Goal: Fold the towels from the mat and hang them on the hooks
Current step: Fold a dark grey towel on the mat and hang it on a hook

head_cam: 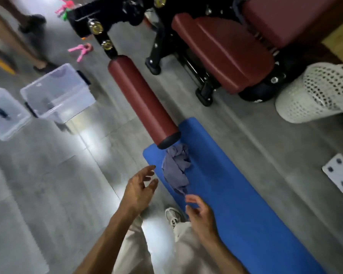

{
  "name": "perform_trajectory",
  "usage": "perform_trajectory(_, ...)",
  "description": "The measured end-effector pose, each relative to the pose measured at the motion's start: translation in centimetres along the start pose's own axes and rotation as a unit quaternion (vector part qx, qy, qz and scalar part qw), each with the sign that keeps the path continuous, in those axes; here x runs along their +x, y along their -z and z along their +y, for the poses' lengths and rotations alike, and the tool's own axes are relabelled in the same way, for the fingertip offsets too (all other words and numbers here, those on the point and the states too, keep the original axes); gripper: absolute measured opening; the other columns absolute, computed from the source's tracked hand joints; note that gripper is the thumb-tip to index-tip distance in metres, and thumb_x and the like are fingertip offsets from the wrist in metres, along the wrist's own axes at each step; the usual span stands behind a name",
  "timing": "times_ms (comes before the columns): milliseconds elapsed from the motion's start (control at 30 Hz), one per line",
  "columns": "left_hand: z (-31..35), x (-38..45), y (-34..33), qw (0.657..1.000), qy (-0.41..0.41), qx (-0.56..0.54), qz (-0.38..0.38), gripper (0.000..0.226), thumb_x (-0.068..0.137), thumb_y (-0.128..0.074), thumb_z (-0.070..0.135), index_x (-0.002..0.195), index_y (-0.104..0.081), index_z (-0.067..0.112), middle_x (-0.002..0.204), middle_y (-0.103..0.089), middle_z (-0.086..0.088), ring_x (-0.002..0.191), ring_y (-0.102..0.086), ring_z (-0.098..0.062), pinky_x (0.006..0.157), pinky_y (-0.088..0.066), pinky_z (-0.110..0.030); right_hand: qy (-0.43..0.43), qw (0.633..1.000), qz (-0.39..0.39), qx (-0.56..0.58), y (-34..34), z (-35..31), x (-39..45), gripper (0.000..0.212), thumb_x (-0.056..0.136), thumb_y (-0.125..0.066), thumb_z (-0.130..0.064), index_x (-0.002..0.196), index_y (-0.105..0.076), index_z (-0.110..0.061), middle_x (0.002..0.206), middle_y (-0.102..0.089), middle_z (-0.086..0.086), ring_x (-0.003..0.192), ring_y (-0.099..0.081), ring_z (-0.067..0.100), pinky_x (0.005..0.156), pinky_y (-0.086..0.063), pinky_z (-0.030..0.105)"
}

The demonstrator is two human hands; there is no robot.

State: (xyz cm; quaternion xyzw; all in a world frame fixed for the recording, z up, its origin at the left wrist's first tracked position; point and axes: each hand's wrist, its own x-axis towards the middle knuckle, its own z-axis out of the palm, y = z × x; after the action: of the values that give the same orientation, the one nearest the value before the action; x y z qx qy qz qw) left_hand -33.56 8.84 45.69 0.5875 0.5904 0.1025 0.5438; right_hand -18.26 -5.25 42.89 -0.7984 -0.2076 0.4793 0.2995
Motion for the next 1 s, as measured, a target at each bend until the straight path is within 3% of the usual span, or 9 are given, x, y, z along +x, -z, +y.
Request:
perform_trajectory(133, -2.3, 5.8, -0.6, 0.991, -0.028, 0.059, -0.118, 0.038, 0.093, -0.059, 0.013, 0.128, -0.056, 0.026, 0.114, -0.062, 0.008, 0.106, -0.06, -0.013, 0.089, -0.052, -0.029, -0.062, 0.995, 0.065, -0.035, -2.8, 1.8, 3.0, 0.031, 0.088, -0.063, -0.015, 0.09, -0.055, -0.045, 0.102, -0.068, -0.01, 0.095, -0.064, 0.011, 0.082, -0.051, 0.024)
perform_trajectory(200, -4.0, 8.5, -1.6, 0.981, -0.034, 0.098, -0.164, 0.038, 0.093, -0.06, 0.016, 0.13, -0.055, 0.022, 0.114, -0.062, 0.006, 0.105, -0.06, -0.012, 0.087, -0.048, -0.019, -0.104, 0.991, 0.072, -0.037, -4.3, 3.5, 4.9, 0.019, 0.091, -0.061, -0.018, 0.095, -0.058, -0.036, 0.103, -0.066, -0.009, 0.096, -0.063, 0.012, 0.078, -0.047, 0.018)
perform_trajectory(300, -7.3, 11.6, -3.4, 0.969, -0.013, 0.133, -0.209, 0.037, 0.091, -0.061, 0.015, 0.128, -0.058, 0.021, 0.107, -0.062, 0.006, 0.094, -0.061, -0.007, 0.074, -0.039, 0.002, -0.168, 0.983, 0.046, -0.058, -6.4, 6.9, 7.9, 0.014, 0.091, -0.06, -0.019, 0.096, -0.059, -0.031, 0.1, -0.064, -0.008, 0.09, -0.061, 0.01, 0.069, -0.042, 0.014)
perform_trajectory(467, -13.9, 16.2, -8.9, 0.943, 0.013, 0.188, -0.275, 0.039, 0.091, -0.059, 0.016, 0.129, -0.057, 0.023, 0.114, -0.061, 0.003, 0.098, -0.061, -0.009, 0.068, -0.036, 0.004, -0.237, 0.971, 0.007, -0.025, -9.8, 15.0, 14.7, 0.013, 0.091, -0.058, -0.015, 0.097, -0.066, -0.023, 0.104, -0.067, 0.001, 0.095, -0.063, 0.016, 0.076, -0.048, 0.017)
perform_trajectory(567, -19.5, 19.3, -13.9, 0.92, 0.013, 0.238, -0.31, 0.041, 0.089, -0.058, 0.016, 0.129, -0.057, 0.022, 0.12, -0.065, 0.0, 0.106, -0.062, -0.012, 0.083, -0.04, -0.01, -0.282, 0.959, 0.005, -0.002, -12.3, 21.3, 19.3, 0.027, 0.095, -0.053, -0.013, 0.121, -0.06, -0.01, 0.115, -0.065, 0.011, 0.111, -0.06, 0.029, 0.078, -0.046, 0.016)
perform_trajectory(667, -25.3, 22.6, -18.5, 0.9, 0.022, 0.295, -0.321, 0.04, 0.089, -0.056, 0.02, 0.129, -0.057, 0.026, 0.121, -0.066, 0.0, 0.112, -0.061, -0.016, 0.09, -0.041, -0.021, -0.249, 0.968, 0.017, -0.036, -14.5, 27.0, 24.3, 0.039, 0.095, -0.051, -0.02, 0.134, -0.046, -0.015, 0.124, -0.062, 0.01, 0.115, -0.057, 0.027, 0.08, -0.037, 0.026)
perform_trajectory(733, -29.0, 24.7, -21.3, 0.887, 0.029, 0.327, -0.325, 0.041, 0.091, -0.055, 0.023, 0.131, -0.055, 0.029, 0.122, -0.066, 0.001, 0.111, -0.06, -0.016, 0.087, -0.04, -0.021, -0.231, 0.972, 0.015, -0.05, -16.1, 30.8, 28.1, 0.043, 0.094, -0.053, -0.019, 0.135, -0.044, -0.015, 0.126, -0.062, 0.009, 0.117, -0.057, 0.026, 0.079, -0.034, 0.029)
perform_trajectory(900, -37.1, 29.5, -26.5, 0.881, 0.055, 0.33, -0.336, 0.041, 0.089, -0.06, 0.023, 0.129, -0.057, 0.027, 0.122, -0.065, -0.003, 0.109, -0.061, -0.016, 0.095, -0.047, -0.028, -0.224, 0.971, 0.025, -0.075, -19.1, 39.7, 37.2, 0.045, 0.086, -0.059, -0.02, 0.131, -0.052, -0.02, 0.136, -0.054, 0.006, 0.127, -0.048, 0.029, 0.1, -0.038, 0.035)
perform_trajectory(1000, -40.4, 31.4, -27.6, 0.883, 0.057, 0.321, -0.337, 0.039, 0.089, -0.061, 0.023, 0.127, -0.057, 0.028, 0.121, -0.065, -0.003, 0.109, -0.061, -0.017, 0.096, -0.05, -0.037, -0.231, 0.964, 0.015, -0.131, -20.1, 43.3, 41.5, 0.046, 0.088, -0.058, -0.021, 0.133, -0.05, -0.027, 0.153, -0.03, 0.006, 0.138, -0.03, 0.032, 0.109, -0.033, 0.044)
